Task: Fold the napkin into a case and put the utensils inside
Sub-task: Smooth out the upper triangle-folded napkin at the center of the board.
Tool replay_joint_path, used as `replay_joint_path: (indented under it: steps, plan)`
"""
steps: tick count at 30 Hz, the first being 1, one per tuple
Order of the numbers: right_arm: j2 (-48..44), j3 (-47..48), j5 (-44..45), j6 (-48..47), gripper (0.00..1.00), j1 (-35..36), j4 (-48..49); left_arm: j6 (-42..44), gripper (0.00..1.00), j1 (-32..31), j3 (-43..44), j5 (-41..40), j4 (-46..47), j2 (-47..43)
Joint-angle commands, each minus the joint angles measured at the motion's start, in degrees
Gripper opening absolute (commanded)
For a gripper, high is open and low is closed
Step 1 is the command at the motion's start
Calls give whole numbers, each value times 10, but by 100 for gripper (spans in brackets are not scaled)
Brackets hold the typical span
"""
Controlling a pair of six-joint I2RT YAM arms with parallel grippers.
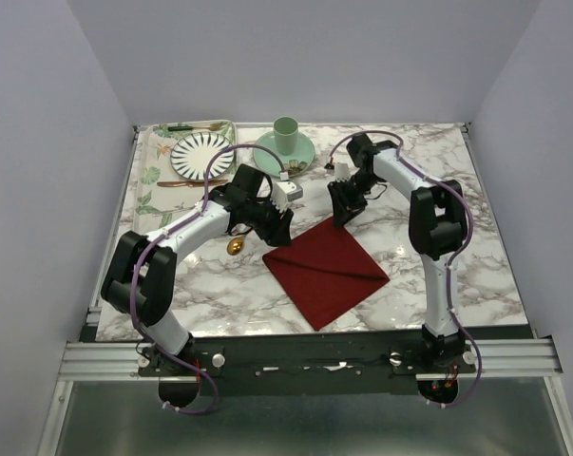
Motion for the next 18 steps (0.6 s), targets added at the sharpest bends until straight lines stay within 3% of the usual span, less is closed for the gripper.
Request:
replay_joint_path:
  steps: [1, 18]
  plan:
    - [23, 21, 16, 3, 40, 6, 3, -6, 52, 3, 15, 11, 13, 9]
    - [43, 36, 12, 3, 35, 19, 1, -4, 52, 7, 10, 8, 10, 6]
